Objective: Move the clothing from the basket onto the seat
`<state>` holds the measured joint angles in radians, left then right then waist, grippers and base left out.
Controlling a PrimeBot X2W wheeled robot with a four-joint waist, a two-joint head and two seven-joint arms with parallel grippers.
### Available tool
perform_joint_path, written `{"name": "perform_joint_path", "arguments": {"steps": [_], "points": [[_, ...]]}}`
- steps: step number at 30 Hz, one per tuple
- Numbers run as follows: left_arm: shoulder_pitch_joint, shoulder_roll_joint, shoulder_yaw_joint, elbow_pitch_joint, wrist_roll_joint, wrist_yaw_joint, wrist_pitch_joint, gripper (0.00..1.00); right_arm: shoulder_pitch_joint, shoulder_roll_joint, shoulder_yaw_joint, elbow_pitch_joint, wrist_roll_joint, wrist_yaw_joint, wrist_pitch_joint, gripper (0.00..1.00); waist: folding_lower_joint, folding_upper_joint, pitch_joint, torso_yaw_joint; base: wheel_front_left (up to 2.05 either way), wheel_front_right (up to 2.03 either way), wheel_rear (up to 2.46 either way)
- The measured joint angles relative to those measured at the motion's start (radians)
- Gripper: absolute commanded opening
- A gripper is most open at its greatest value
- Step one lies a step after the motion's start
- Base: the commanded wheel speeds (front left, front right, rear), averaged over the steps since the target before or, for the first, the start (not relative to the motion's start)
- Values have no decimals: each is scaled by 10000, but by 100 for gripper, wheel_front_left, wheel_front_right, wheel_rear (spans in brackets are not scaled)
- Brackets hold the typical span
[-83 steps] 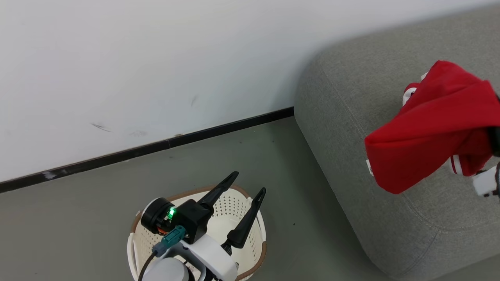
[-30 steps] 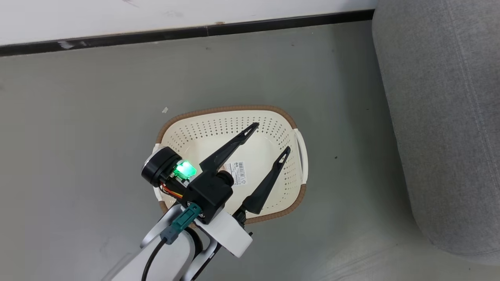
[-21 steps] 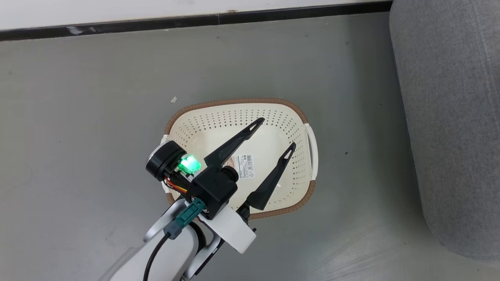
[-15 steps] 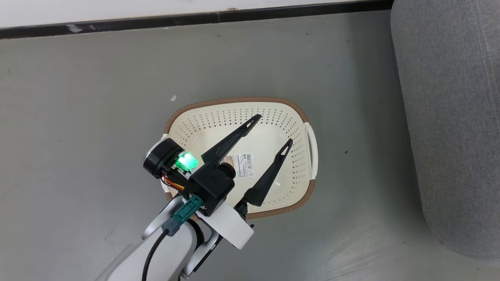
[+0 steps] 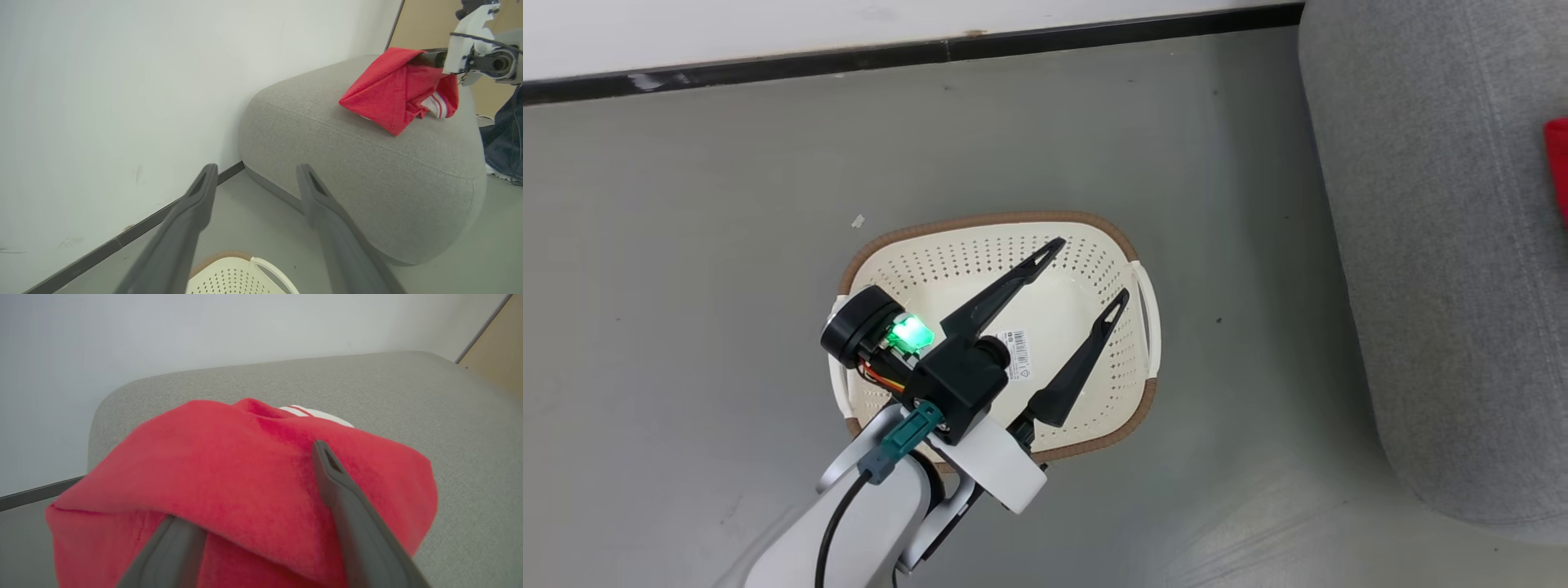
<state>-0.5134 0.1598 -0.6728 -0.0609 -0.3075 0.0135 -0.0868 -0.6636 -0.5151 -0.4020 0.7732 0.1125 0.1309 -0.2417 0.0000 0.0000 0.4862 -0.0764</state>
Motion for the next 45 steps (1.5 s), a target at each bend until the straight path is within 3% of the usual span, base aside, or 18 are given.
{"name": "perform_joint_path", "arguments": {"steps": [14,28,38,45], "points": [[-43,40,249,364,-111,0,-219,100,740,834,1952,-1216,2,0,-63,100,0,0,-485,-691,0,0,0],[181,109,823,855,-464,123,-646,100,1606,1294,2909,-3143,-88,0,-105,100,0,0,-1237,-1235,0,0,0],[769,268,2044,1409,-796,1058,-1131,100,1954,2033,4144,-4149,21,0,-107,100,0,0,-1923,-1217,0,0,0],[1339,349,2550,1611,-884,1484,-1275,100,2146,2441,5003,-4531,157,0,-107,100,0,0,-2410,-966,0,0,0]]}}
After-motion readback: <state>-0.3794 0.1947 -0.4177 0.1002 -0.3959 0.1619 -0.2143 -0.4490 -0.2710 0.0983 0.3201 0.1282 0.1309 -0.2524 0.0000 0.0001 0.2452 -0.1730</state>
